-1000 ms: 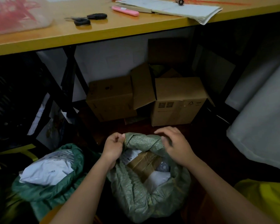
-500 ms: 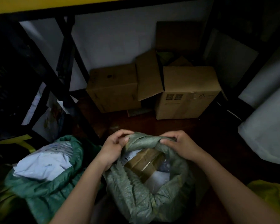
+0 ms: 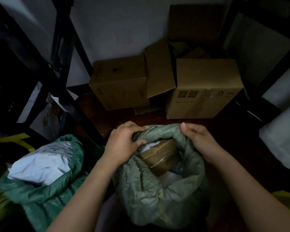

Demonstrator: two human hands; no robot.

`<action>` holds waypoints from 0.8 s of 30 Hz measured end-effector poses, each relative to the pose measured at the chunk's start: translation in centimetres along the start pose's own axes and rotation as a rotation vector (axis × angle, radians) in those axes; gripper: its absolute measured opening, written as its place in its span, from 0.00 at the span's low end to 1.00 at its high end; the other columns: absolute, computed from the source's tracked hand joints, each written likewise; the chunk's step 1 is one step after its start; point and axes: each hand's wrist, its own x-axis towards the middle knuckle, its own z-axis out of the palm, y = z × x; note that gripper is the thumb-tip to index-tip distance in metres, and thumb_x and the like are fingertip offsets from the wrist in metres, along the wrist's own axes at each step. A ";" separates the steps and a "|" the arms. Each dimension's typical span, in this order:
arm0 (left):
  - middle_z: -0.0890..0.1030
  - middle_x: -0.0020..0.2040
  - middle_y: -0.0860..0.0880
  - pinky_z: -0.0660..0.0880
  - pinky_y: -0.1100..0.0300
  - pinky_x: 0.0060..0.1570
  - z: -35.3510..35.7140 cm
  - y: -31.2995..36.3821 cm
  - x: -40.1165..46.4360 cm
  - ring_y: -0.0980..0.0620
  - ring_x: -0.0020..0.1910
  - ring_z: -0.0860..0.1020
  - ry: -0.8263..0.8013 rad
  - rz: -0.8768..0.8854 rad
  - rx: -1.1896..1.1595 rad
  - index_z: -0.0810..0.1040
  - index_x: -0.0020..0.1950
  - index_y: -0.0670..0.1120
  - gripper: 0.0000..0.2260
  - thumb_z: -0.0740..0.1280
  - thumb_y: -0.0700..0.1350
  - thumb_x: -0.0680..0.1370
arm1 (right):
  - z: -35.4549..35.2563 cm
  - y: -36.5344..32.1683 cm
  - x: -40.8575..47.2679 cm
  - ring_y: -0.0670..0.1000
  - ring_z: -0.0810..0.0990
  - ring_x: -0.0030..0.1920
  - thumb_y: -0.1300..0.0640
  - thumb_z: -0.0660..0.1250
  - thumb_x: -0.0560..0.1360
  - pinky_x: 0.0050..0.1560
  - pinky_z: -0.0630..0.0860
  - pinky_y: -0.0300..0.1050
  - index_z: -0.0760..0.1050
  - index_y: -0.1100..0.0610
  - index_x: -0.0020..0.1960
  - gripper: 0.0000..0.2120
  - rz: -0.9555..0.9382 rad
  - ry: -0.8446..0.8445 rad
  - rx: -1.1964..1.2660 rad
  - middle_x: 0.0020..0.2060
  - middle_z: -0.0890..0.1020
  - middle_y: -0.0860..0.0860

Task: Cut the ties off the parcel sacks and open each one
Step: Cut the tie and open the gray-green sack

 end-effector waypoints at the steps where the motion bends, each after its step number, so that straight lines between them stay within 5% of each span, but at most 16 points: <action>1: 0.80 0.53 0.55 0.74 0.51 0.56 0.1 -0.1 0.1 0.53 0.54 0.77 0.015 0.012 0.029 0.81 0.56 0.52 0.12 0.72 0.50 0.74 | 0.1 0.0 0.1 0.54 0.85 0.48 0.45 0.63 0.75 0.42 0.80 0.40 0.85 0.56 0.48 0.17 0.027 -0.028 0.020 0.46 0.86 0.57; 3: 0.82 0.43 0.52 0.76 0.52 0.48 0.4 -0.3 0.3 0.53 0.45 0.79 -0.008 0.000 -0.011 0.81 0.46 0.50 0.03 0.67 0.45 0.78 | 0.1 -0.1 0.2 0.54 0.85 0.49 0.45 0.64 0.74 0.42 0.80 0.41 0.84 0.58 0.50 0.18 0.065 -0.069 0.042 0.47 0.86 0.58; 5: 0.79 0.36 0.48 0.72 0.56 0.41 0.7 -0.4 0.6 0.51 0.38 0.76 -0.016 -0.080 -0.160 0.77 0.40 0.46 0.09 0.65 0.41 0.79 | 0.1 -0.2 0.4 0.54 0.85 0.47 0.46 0.65 0.76 0.44 0.81 0.44 0.83 0.59 0.49 0.17 0.071 -0.028 0.016 0.46 0.85 0.59; 8: 0.73 0.32 0.47 0.68 0.62 0.35 0.9 0.2 1.0 0.55 0.32 0.71 0.004 -0.221 -0.414 0.75 0.39 0.39 0.11 0.63 0.41 0.80 | -0.2 0.2 0.8 0.44 0.81 0.41 0.53 0.64 0.80 0.44 0.74 0.43 0.81 0.56 0.43 0.11 -0.111 0.150 -0.405 0.41 0.84 0.55; 10: 0.72 0.32 0.46 0.68 0.63 0.34 1.4 0.7 1.3 0.54 0.32 0.70 0.004 -0.280 -0.504 0.75 0.40 0.37 0.12 0.63 0.42 0.81 | -0.3 0.5 0.6 0.42 0.79 0.44 0.56 0.64 0.80 0.45 0.73 0.43 0.77 0.49 0.51 0.04 -0.233 0.214 -0.621 0.42 0.81 0.47; 14: 0.76 0.35 0.45 0.72 0.57 0.39 2.4 1.9 1.7 0.50 0.35 0.74 -0.013 -0.317 -0.626 0.76 0.42 0.39 0.10 0.61 0.41 0.81 | -0.3 0.5 0.0 0.42 0.74 0.62 0.63 0.61 0.78 0.60 0.71 0.38 0.74 0.46 0.64 0.18 -0.466 0.118 -0.741 0.59 0.77 0.43; 16: 0.78 0.38 0.44 0.74 0.55 0.42 2.2 2.5 1.9 0.48 0.38 0.76 0.021 -0.337 -0.717 0.76 0.44 0.45 0.07 0.61 0.39 0.81 | -0.2 0.2 -0.5 0.38 0.70 0.67 0.57 0.63 0.78 0.65 0.66 0.33 0.73 0.43 0.67 0.19 -0.454 -0.002 -0.698 0.65 0.75 0.41; 19: 0.77 0.39 0.38 0.73 0.51 0.40 1.8 3.0 1.8 0.45 0.38 0.75 0.018 -0.346 -0.829 0.74 0.44 0.53 0.11 0.60 0.38 0.81 | -0.1 0.3 -1.0 0.34 0.68 0.67 0.44 0.72 0.72 0.66 0.65 0.30 0.69 0.40 0.71 0.29 -0.350 -0.114 -0.698 0.68 0.72 0.39; 22: 0.77 0.43 0.29 0.71 0.50 0.41 1.7 3.2 1.4 0.44 0.39 0.73 -0.022 -0.329 -0.805 0.77 0.45 0.49 0.10 0.60 0.37 0.81 | 0.2 0.3 -1.0 0.35 0.74 0.61 0.53 0.75 0.71 0.62 0.68 0.28 0.75 0.46 0.66 0.25 -0.379 -0.058 -0.726 0.62 0.78 0.42; 24: 0.78 0.41 0.34 0.72 0.54 0.41 1.7 3.5 1.2 0.45 0.38 0.74 -0.014 -0.304 -0.703 0.79 0.46 0.49 0.09 0.61 0.38 0.81 | 0.1 0.2 -0.8 0.37 0.79 0.55 0.59 0.74 0.72 0.57 0.73 0.30 0.81 0.52 0.60 0.17 -0.390 0.008 -0.673 0.55 0.83 0.45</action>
